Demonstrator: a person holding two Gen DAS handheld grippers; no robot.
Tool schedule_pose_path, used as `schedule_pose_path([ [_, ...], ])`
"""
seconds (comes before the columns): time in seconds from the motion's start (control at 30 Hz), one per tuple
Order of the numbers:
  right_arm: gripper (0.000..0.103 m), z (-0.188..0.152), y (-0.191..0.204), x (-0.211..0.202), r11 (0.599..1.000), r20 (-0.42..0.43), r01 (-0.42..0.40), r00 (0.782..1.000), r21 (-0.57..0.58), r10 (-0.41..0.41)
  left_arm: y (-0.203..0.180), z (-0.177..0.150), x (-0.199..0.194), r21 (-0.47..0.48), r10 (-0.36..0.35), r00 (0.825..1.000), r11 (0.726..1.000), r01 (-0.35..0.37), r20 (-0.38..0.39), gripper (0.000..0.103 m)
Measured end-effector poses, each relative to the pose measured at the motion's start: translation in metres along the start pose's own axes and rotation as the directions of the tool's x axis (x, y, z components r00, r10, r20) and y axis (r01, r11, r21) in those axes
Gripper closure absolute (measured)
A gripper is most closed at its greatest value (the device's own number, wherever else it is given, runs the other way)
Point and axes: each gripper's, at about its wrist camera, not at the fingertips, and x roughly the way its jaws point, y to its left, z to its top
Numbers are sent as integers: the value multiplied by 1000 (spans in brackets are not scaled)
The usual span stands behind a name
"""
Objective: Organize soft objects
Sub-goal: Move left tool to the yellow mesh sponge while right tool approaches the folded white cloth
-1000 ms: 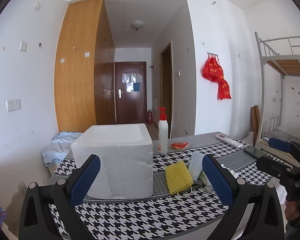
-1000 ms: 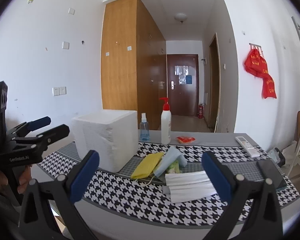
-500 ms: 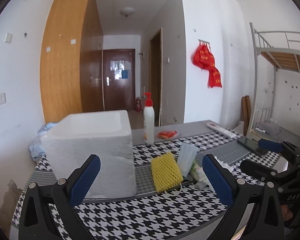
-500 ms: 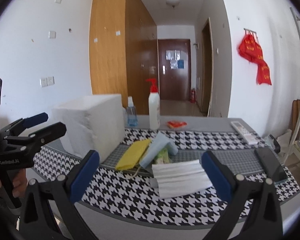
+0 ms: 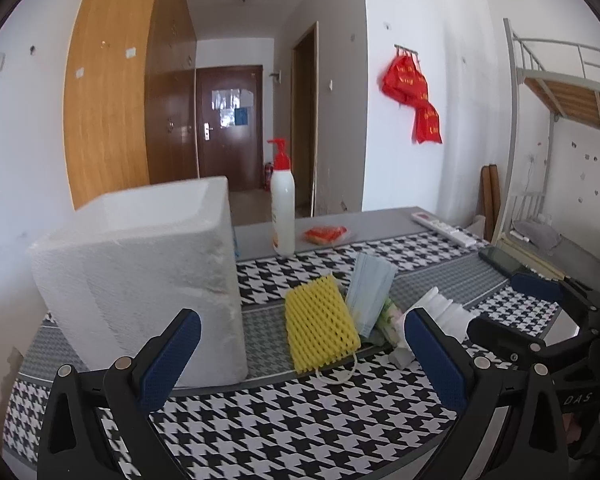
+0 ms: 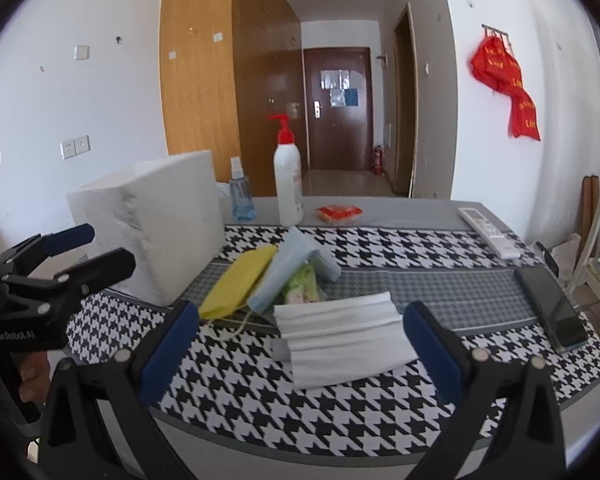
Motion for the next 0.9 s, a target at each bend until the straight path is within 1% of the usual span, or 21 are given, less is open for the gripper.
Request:
schedule_pose_path([
  [0.2,0,-7,-13,14,999,-49,8,999,31,-7,-7,-8,24,4,-25,998,1000,25,-65,1],
  [0.33,0,-10,-16,18,999,-62,11,998,38,-8,-12,-8,33,16,-33,996,999,35,-85,2],
  [0.53,0,-14,-24,22,998,-74,17,997,59,-12,-19,-6,48,31,-51,991,998,56,-125,8],
  [0.6,0,-15,-26,24,998,-74,22,997,62,-17,-21,-7,54,38,-42,989,998,48,-139,13],
  [0.67,0,-16,-28,24,997,-76,23,997,68,-18,-22,-8,62,42,-20,986,999,27,-163,13],
  [0.7,0,-16,-29,25,997,-76,22,997,69,-17,-23,-10,68,50,-1,983,999,10,-183,15],
  [0.77,0,-17,-30,26,997,-79,22,997,71,-17,-25,-13,78,63,9,976,998,5,-217,19],
  [0.83,0,-18,-32,28,997,-81,20,997,73,-14,-26,-14,83,64,4,972,998,11,-235,20],
  [0.9,0,-18,-34,30,997,-82,19,997,74,-13,-28,-15,86,73,18,970,997,-1,-241,20],
])
